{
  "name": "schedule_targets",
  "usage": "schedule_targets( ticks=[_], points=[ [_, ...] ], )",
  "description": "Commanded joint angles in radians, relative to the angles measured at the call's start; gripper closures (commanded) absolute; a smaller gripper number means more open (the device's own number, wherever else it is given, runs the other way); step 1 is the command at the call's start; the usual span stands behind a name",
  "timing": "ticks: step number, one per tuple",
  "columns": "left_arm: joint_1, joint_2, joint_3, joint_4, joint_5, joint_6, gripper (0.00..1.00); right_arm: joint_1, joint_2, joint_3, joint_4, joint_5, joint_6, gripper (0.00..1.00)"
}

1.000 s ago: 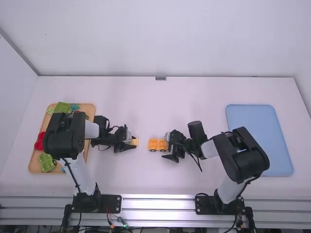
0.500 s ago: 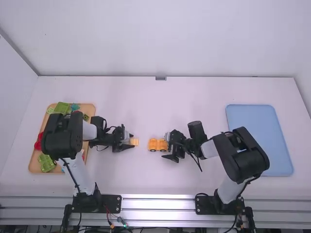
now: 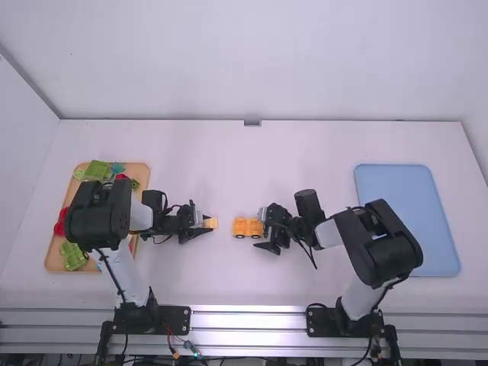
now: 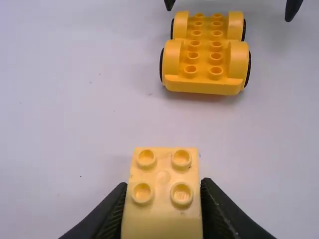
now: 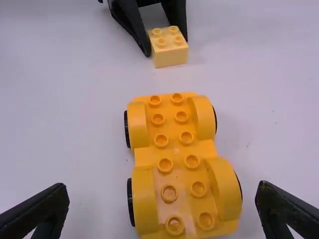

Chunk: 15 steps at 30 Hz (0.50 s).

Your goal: Assemble lego blocks to make yellow taxi

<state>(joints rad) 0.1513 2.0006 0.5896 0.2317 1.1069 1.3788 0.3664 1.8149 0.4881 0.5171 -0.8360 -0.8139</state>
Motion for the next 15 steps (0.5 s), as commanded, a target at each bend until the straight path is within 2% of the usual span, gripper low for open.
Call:
schedule_targets(
  ticks=[1,2,3,8,11,12,15],
  points=[
    [0.001,0.008,-0.007,-0.02,-0.102,-0.006,0.67,0.001,0.011,0.017,-0.001,-0.027,0.002,0.01],
    [-0.002,0.008,-0.002,-0.032,-0.101,-0.006,0.69,0.001,0.011,0.017,-0.001,-0.027,0.002,0.01],
    [-0.003,0.008,0.01,-0.055,-0.103,-0.006,0.78,0.001,0.011,0.017,-0.001,-0.027,0.002,0.01],
    [-0.006,0.008,0.056,-0.126,-0.102,-0.006,0.92,0.001,0.011,0.017,-0.001,-0.027,0.002,0.01],
    [-0.006,0.001,0.085,-0.187,-0.093,-0.006,0.94,0.001,0.011,0.017,-0.001,-0.027,0.002,0.01],
    [-0.006,-0.009,0.1,-0.227,-0.094,-0.007,0.98,0.001,0.011,0.017,-0.001,-0.026,0.002,0.01],
    [-0.007,-0.053,0.133,-0.338,-0.094,-0.006,0.98,0.001,0.011,0.017,-0.001,-0.027,-0.006,0.01]
  ],
)
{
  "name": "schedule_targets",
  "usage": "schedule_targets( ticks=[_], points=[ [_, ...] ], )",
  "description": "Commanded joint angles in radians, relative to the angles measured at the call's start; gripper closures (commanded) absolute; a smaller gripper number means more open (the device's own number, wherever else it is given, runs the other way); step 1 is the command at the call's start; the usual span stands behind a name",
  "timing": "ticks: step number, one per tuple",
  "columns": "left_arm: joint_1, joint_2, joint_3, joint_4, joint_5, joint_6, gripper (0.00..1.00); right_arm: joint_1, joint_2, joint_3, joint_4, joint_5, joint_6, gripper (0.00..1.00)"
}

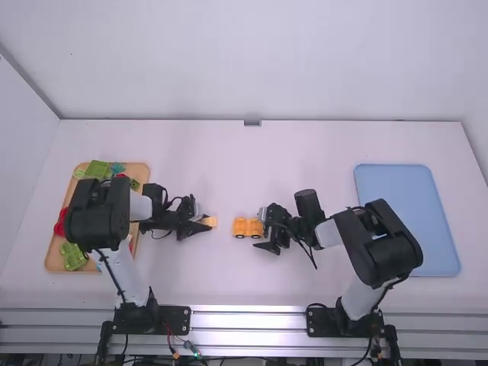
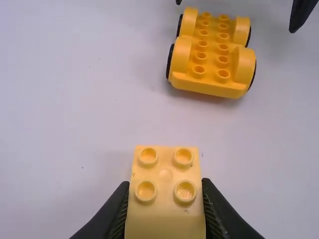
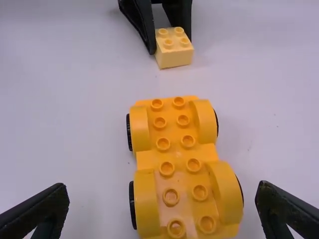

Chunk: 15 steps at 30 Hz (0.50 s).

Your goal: Assemble lego blocks to make yellow taxi

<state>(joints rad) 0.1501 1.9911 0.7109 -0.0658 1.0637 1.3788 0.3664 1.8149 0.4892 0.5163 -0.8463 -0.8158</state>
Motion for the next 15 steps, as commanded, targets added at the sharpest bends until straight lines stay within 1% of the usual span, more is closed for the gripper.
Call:
schedule_targets(
  ticks=[1,3,5,9,11,15],
  points=[
    [-0.006,-0.052,0.016,-0.055,-0.05,-0.006,0.98,0.001,0.011,0.016,0.0,-0.016,-0.004,0.01],
    [-0.006,-0.1,0.019,-0.097,-0.05,0.001,0.98,0.001,0.011,0.016,0.003,-0.012,-0.003,0.01],
    [-0.006,-0.127,0.015,-0.106,-0.034,0.0,0.98,0.001,0.011,0.016,0.005,-0.013,-0.009,0.01],
    [-0.006,-0.184,-0.017,-0.08,0.05,0.001,0.95,0.001,0.011,0.016,0.003,-0.013,-0.03,0.01],
    [-0.015,-0.203,-0.04,-0.055,0.075,0.0,0.98,0.001,0.011,0.016,0.004,-0.013,-0.037,0.01],
    [-0.049,-0.205,-0.055,-0.042,0.074,0.0,0.98,0.001,0.011,0.016,0.013,-0.013,-0.068,0.01]
  ],
)
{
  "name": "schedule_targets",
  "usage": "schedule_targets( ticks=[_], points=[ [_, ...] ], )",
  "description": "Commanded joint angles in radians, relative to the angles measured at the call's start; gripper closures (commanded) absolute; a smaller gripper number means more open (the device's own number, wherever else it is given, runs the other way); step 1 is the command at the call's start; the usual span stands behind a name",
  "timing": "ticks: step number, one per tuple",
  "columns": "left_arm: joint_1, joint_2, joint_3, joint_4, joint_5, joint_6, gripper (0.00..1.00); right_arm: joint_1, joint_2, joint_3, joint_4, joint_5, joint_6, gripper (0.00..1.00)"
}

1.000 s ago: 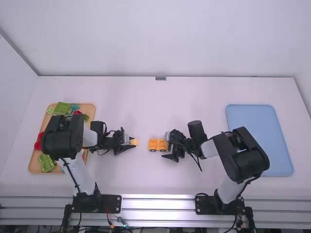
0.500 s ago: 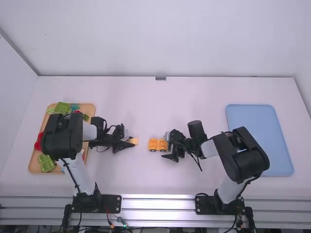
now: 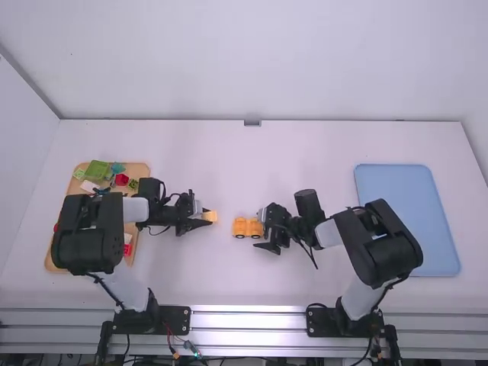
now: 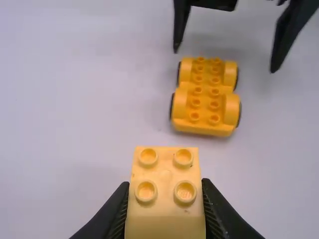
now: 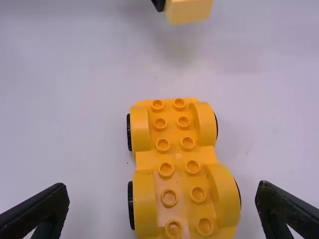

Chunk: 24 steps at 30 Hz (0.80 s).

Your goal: Assemble lego blocks to make yellow taxi

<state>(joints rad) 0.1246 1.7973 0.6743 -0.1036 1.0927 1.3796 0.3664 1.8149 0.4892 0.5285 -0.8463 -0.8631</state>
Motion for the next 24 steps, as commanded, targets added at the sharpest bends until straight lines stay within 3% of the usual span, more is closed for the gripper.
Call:
schedule_targets(
  ticks=[1,7,12,16,24],
  points=[
    [-0.045,-0.011,-0.023,0.001,0.042,0.001,0.98,0.001,0.011,0.016,0.016,-0.015,-0.012,0.01],
    [-0.13,-0.011,-0.015,0.051,0.041,-0.002,0.98,-0.002,0.032,0.016,0.077,-0.017,0.002,0.01],
    [-0.193,-0.011,-0.013,0.121,0.027,-0.076,0.98,-0.014,0.174,0.047,0.229,-0.077,0.085,0.01],
    [-0.24,-0.011,-0.013,0.195,0.014,-0.144,0.98,-0.028,0.242,0.106,0.216,-0.182,0.064,0.01],
    [-0.325,-0.011,-0.014,0.304,-0.093,-0.291,0.98,0.004,0.334,0.197,0.139,-0.18,0.05,0.01]
  ],
)
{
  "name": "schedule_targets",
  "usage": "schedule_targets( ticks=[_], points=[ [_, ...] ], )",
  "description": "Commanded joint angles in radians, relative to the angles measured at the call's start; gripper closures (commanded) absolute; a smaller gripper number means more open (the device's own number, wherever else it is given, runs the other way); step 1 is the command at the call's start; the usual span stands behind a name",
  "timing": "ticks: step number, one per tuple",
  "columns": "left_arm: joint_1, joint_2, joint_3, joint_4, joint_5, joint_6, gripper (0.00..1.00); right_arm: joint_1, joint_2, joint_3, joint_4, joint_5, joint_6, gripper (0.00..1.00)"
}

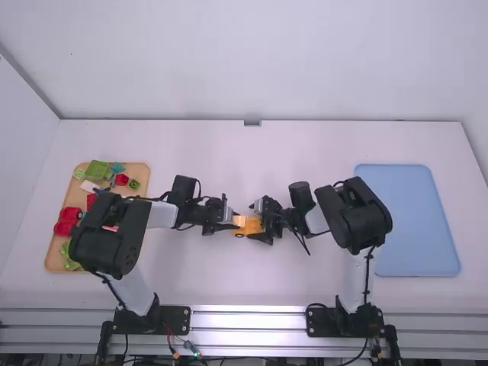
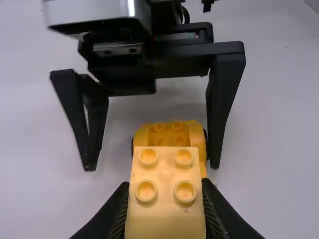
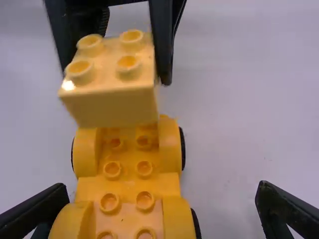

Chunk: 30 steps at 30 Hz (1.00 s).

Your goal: Assemble lego blocks to make yellow taxi

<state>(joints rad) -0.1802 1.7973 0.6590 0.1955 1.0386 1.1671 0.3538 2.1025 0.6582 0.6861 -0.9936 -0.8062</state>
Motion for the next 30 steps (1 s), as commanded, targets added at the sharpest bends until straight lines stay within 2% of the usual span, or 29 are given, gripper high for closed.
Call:
schedule_targets(
  ticks=[1,5,12,16,19,23,25,30],
  points=[
    [-0.02,-0.011,0.002,0.005,-0.039,-0.079,0.98,0.017,0.047,0.028,-0.018,-0.032,-0.006,0.01],
    [-0.021,-0.007,0.002,0.002,-0.056,-0.079,0.98,0.019,0.06,0.025,-0.016,-0.035,-0.005,0.0],
    [-0.019,0.047,0.002,0.078,-0.026,-0.132,0.98,0.005,0.057,-0.024,0.076,-0.03,-0.001,0.02],
    [-0.022,0.062,0.002,0.085,-0.026,-0.131,0.98,-0.001,0.057,-0.031,0.071,-0.031,-0.002,0.11],
    [-0.021,0.062,0.002,0.08,-0.026,-0.13,0.98,-0.001,0.057,-0.03,0.07,-0.031,-0.003,0.25],
    [-0.021,0.072,0.002,0.088,-0.025,-0.13,0.98,-0.001,0.057,-0.03,0.072,-0.031,-0.002,0.33],
    [-0.026,0.087,0.002,0.103,-0.002,-0.13,0.98,0.0,0.057,-0.03,0.069,-0.031,-0.002,0.4],
    [-0.026,0.102,0.002,0.109,0.01,-0.13,0.98,-0.001,0.057,-0.031,0.07,-0.031,-0.002,0.46]
  ],
)
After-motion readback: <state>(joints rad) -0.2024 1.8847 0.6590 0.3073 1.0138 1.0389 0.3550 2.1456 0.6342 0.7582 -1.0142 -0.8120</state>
